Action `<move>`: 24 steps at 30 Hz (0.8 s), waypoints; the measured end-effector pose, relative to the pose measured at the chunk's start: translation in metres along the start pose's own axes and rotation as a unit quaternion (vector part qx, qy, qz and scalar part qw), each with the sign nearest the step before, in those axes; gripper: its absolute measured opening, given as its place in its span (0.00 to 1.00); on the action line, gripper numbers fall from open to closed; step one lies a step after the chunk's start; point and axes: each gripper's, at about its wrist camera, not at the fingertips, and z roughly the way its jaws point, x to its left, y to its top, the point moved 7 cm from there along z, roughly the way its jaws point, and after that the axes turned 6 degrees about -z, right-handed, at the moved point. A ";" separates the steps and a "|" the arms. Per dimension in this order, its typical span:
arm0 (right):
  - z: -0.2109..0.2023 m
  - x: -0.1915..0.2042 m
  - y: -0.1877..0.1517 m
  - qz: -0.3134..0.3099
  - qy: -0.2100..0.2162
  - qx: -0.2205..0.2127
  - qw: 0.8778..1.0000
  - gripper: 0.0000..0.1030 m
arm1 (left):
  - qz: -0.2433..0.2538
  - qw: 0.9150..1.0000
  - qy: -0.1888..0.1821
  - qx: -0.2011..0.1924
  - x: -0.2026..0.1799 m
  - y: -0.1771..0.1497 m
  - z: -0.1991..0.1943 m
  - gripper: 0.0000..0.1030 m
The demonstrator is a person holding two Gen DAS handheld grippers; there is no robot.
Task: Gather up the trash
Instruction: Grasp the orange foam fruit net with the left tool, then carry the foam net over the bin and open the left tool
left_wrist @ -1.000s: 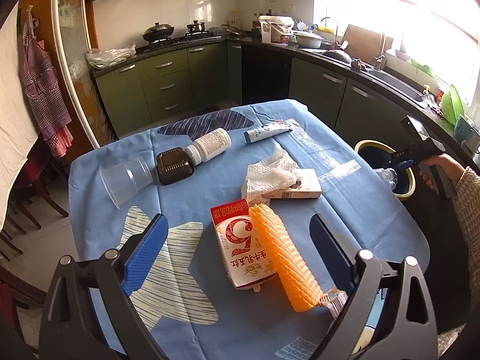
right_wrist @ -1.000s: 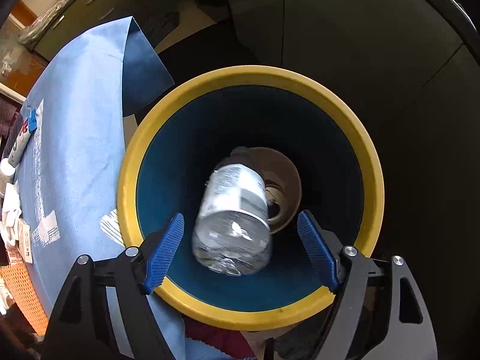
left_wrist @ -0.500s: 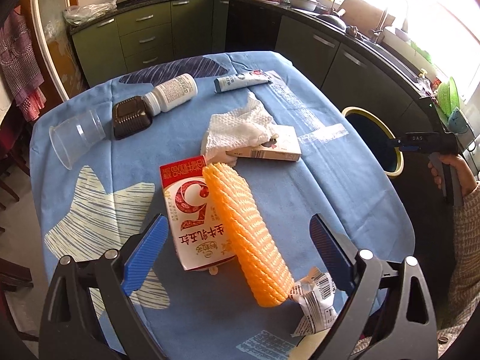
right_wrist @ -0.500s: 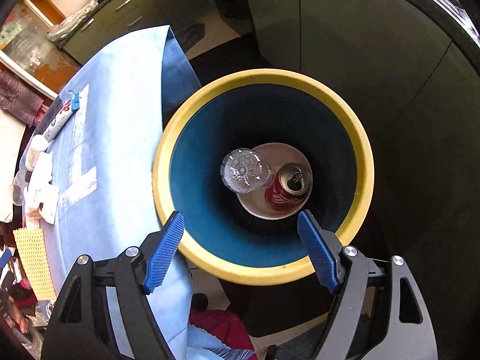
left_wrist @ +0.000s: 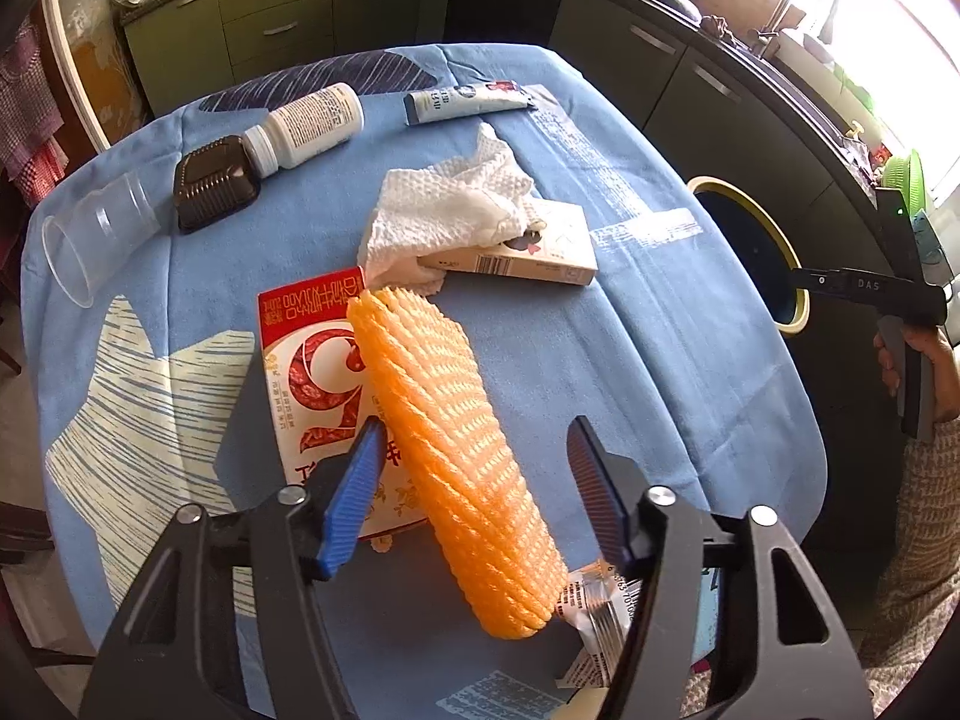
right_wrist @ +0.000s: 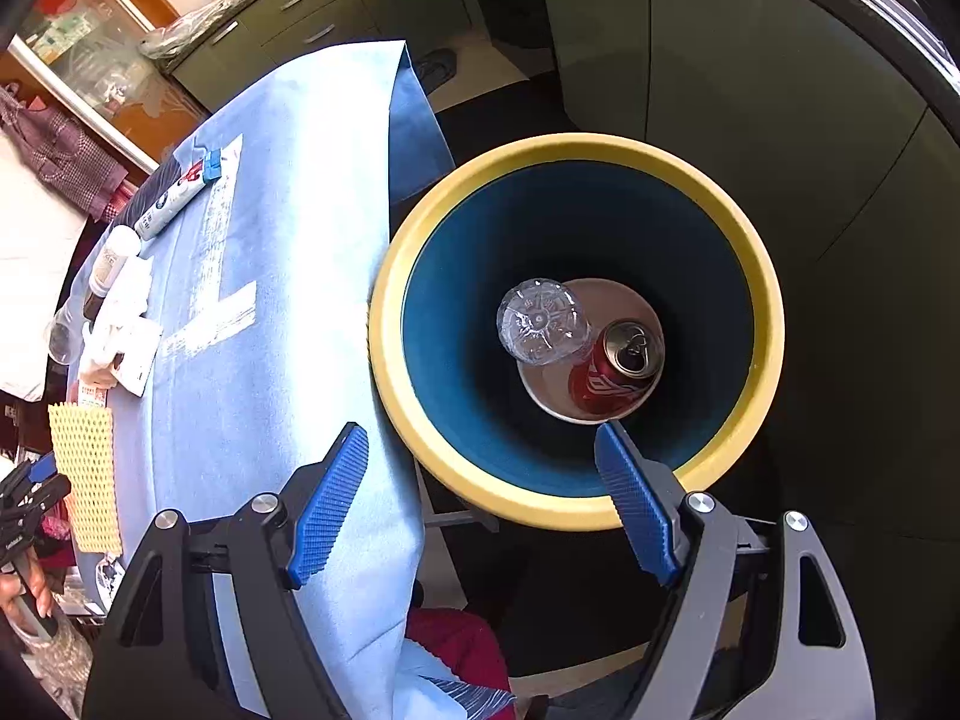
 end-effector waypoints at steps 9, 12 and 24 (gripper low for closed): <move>-0.001 -0.005 -0.005 0.003 0.005 -0.005 1.000 0.70 | 0.016 1.000 -0.008 0.001 -0.010 0.000 0.002 0.13; -0.006 -0.007 -0.007 0.006 0.009 -0.012 1.000 0.69 | 0.028 0.999 -0.012 -0.010 -0.020 0.003 -0.005 0.12; -0.052 -0.052 -0.051 0.041 0.006 -0.059 0.997 0.69 | 0.171 0.981 -0.079 -0.047 -0.183 0.069 -0.020 0.12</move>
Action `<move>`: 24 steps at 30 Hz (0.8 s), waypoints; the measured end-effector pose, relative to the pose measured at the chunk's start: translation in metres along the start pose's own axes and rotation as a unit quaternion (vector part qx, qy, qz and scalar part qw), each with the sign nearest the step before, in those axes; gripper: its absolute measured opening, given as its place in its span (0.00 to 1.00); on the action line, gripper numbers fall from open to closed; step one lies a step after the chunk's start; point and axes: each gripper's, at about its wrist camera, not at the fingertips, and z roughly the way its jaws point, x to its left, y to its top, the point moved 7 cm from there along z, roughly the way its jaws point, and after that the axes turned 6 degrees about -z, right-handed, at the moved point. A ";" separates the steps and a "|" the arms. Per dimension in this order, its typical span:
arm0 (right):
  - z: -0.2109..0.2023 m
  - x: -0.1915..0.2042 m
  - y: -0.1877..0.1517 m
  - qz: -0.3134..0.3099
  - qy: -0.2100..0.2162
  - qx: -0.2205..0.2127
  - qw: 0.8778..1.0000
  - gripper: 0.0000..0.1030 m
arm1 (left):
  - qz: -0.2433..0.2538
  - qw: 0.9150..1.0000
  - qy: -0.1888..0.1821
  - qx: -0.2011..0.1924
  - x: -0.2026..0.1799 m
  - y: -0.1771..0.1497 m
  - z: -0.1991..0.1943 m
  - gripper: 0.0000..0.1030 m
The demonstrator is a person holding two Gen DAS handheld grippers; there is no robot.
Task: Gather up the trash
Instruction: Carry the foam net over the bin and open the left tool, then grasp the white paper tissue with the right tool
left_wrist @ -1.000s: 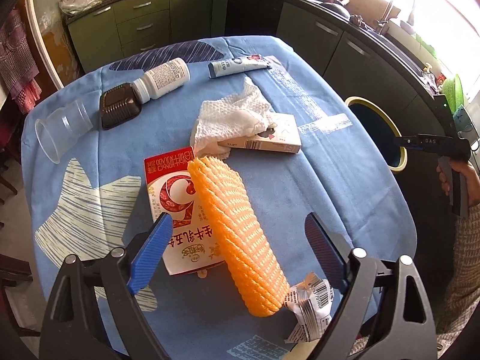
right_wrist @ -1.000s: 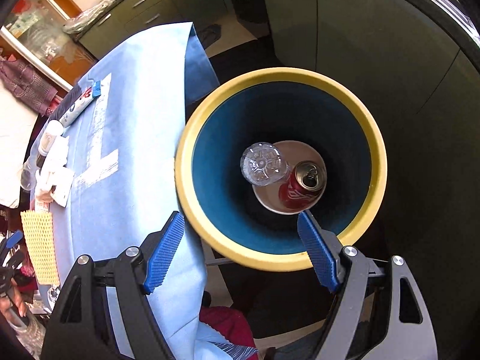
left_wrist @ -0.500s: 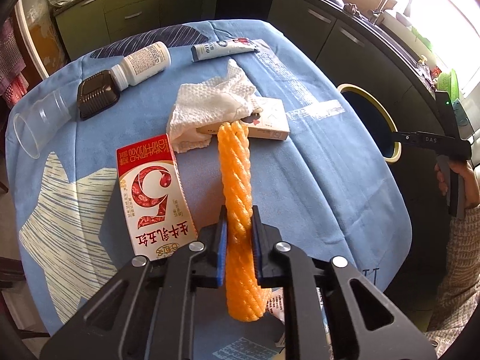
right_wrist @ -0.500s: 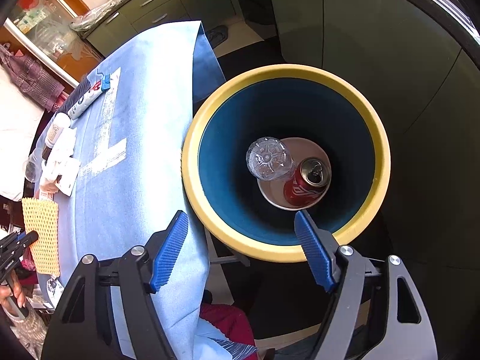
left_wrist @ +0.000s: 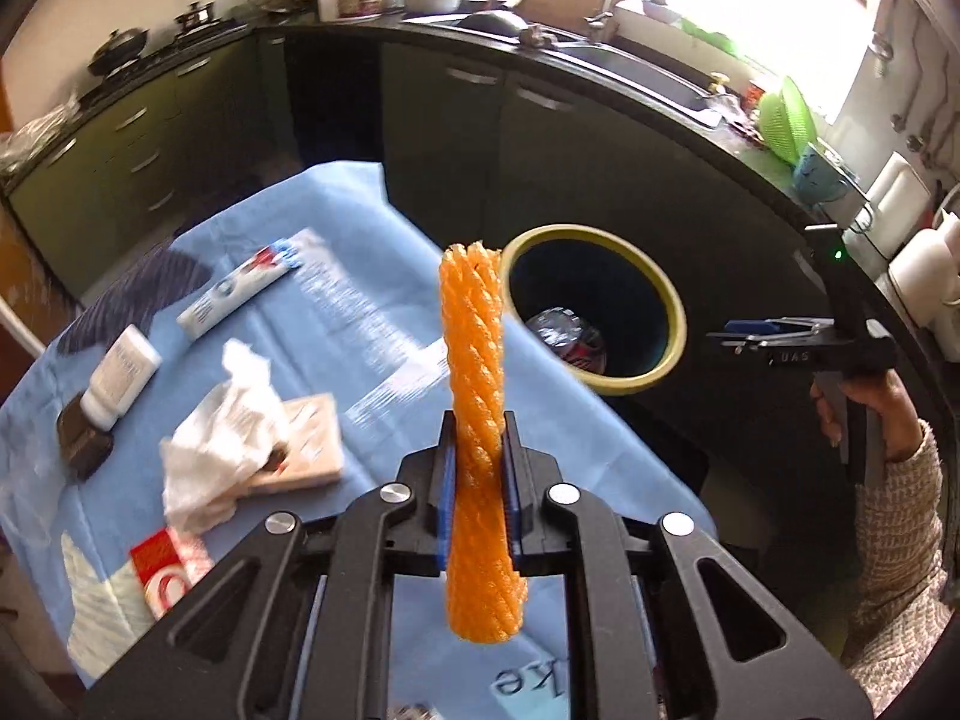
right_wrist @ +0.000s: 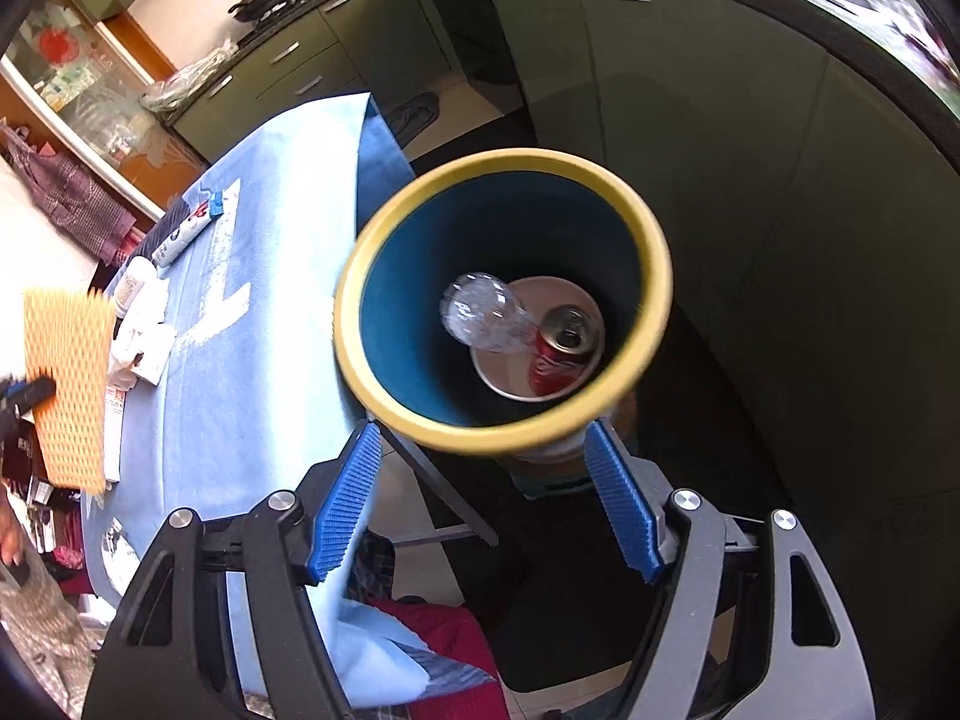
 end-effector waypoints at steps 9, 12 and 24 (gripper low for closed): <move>-0.033 -0.064 -0.047 0.066 -0.012 -0.011 0.998 0.69 | 0.070 0.995 -0.058 0.046 -0.123 0.073 0.117 0.13; -0.039 -0.073 -0.053 0.073 -0.014 -0.011 0.997 0.69 | 0.079 0.994 -0.046 0.056 -0.139 0.083 0.157 0.15; -0.042 -0.044 -0.041 0.031 0.006 -0.013 0.999 0.69 | 0.052 0.997 -0.039 0.030 -0.111 0.095 0.141 0.58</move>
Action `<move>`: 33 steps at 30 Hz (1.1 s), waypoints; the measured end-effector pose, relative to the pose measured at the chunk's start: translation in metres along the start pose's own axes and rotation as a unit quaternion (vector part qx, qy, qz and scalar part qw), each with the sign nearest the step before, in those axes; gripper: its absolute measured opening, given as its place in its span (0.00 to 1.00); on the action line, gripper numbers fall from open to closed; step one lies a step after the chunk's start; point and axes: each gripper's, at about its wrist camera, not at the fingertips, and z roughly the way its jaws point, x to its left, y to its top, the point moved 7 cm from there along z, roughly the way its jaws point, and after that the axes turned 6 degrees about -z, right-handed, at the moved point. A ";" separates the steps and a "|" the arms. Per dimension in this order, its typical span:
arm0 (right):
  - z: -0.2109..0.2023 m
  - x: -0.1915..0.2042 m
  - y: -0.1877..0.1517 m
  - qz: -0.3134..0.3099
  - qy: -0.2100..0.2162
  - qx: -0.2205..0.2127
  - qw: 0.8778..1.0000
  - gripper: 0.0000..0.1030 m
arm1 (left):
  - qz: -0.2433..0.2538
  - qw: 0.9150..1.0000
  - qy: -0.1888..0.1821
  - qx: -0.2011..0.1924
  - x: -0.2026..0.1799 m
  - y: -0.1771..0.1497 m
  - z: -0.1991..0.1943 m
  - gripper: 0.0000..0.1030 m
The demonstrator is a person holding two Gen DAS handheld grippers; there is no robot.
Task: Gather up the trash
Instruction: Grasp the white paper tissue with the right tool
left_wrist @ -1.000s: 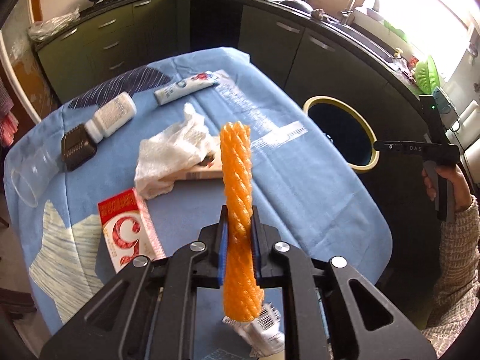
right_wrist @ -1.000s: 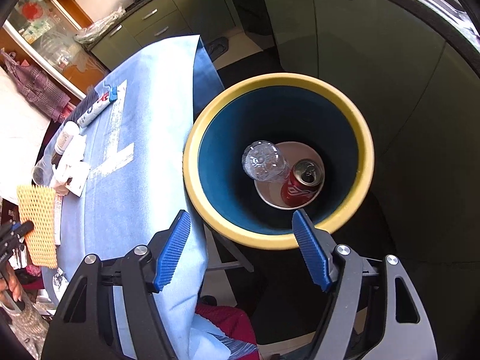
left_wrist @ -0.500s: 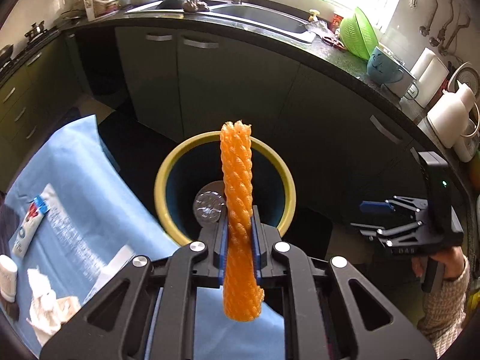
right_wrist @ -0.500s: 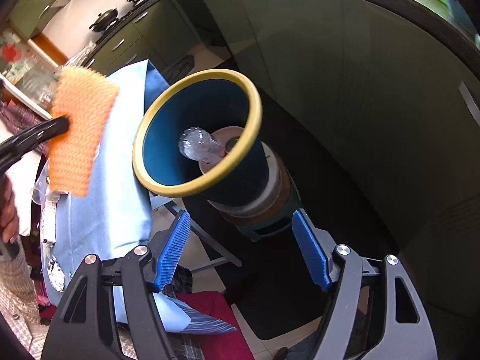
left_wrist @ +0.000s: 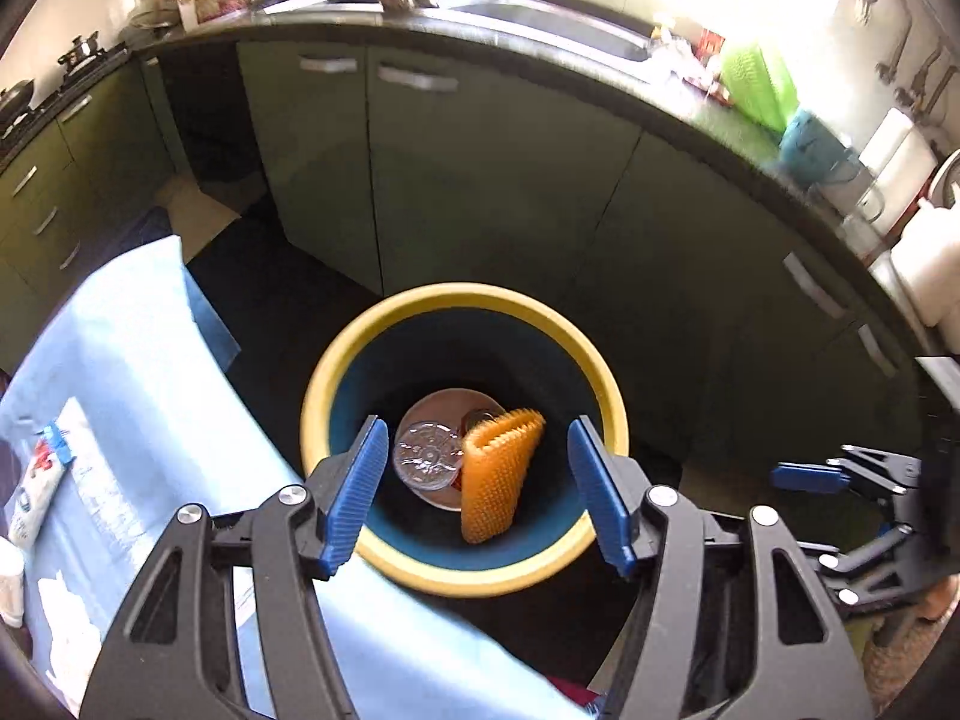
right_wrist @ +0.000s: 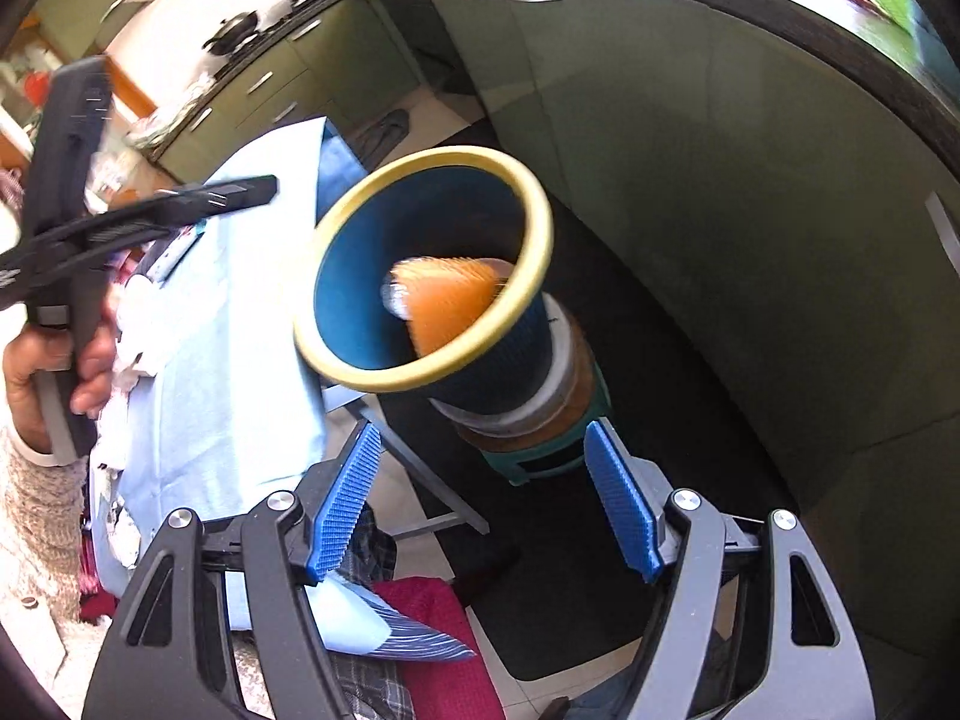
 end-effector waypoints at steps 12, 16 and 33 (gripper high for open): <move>0.029 0.164 0.020 -0.192 0.074 0.007 0.979 0.69 | -0.100 0.983 0.054 -0.142 0.141 -0.119 -0.221 0.71; 0.053 0.246 0.026 -0.285 0.103 0.010 0.953 0.69 | -0.143 0.975 0.084 -0.149 0.185 -0.176 -0.255 0.71; 0.171 0.430 0.071 -0.429 0.161 0.052 0.887 0.70 | -0.205 0.958 0.110 -0.166 0.258 -0.246 -0.291 0.71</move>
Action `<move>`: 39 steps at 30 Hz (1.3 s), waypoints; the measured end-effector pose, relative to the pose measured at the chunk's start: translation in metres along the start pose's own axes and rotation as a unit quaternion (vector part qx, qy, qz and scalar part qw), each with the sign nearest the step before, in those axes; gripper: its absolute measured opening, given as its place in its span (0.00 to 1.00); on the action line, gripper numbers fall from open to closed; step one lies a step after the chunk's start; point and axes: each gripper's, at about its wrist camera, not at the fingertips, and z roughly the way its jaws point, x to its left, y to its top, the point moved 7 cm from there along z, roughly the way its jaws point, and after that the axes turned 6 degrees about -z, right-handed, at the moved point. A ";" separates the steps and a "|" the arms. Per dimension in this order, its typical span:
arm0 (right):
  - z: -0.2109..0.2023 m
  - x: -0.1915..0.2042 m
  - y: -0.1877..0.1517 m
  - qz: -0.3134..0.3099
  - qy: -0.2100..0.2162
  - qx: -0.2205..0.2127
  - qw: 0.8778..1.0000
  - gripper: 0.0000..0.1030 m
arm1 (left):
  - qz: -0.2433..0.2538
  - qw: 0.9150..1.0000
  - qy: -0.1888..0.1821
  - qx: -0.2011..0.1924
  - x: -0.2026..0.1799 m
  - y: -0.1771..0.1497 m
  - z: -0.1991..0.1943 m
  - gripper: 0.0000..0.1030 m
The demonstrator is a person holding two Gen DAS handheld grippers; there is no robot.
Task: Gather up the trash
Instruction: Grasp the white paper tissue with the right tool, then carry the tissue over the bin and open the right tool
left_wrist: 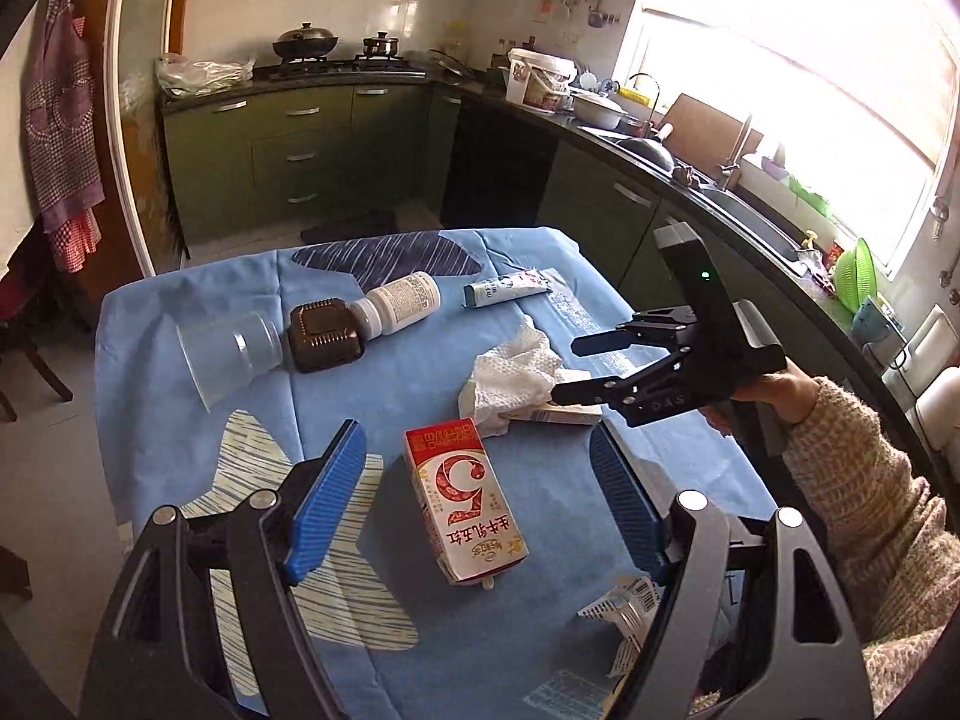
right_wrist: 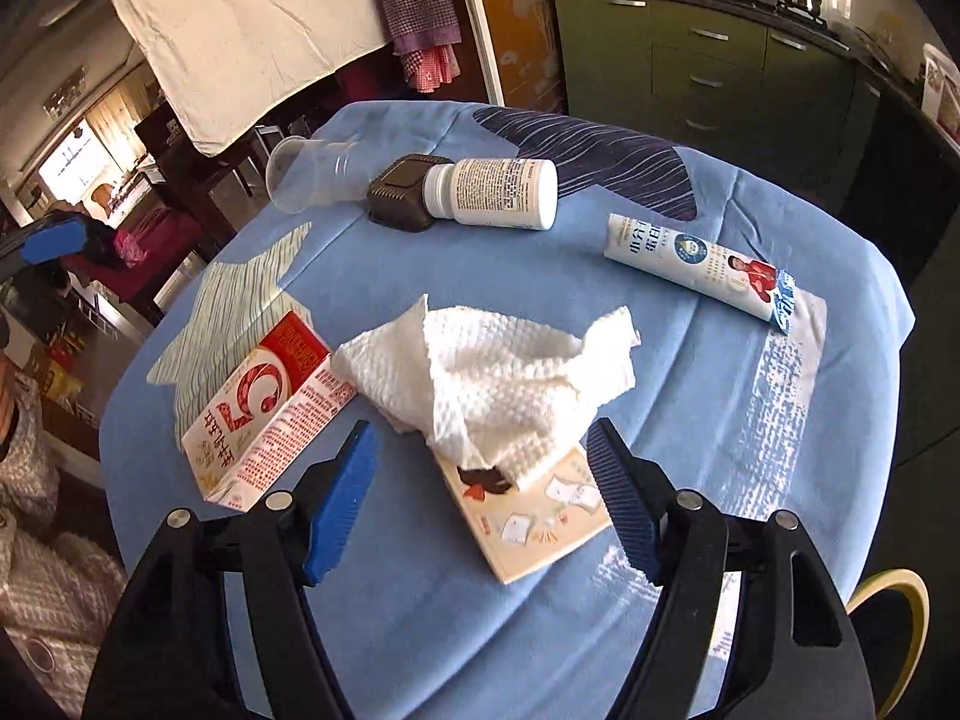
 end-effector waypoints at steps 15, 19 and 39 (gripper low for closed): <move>-0.028 0.006 0.044 0.051 0.012 -0.072 0.996 0.09 | -0.003 1.000 0.003 -0.002 0.008 -0.005 -0.007 0.71; -0.072 0.009 0.061 0.063 0.012 -0.122 0.990 0.09 | 0.000 1.000 0.002 -0.005 0.004 -0.007 -0.011 0.71; -0.233 -0.141 -0.140 0.268 -0.245 -0.108 0.925 0.09 | 0.029 0.999 -0.021 0.014 -0.031 -0.015 0.006 0.71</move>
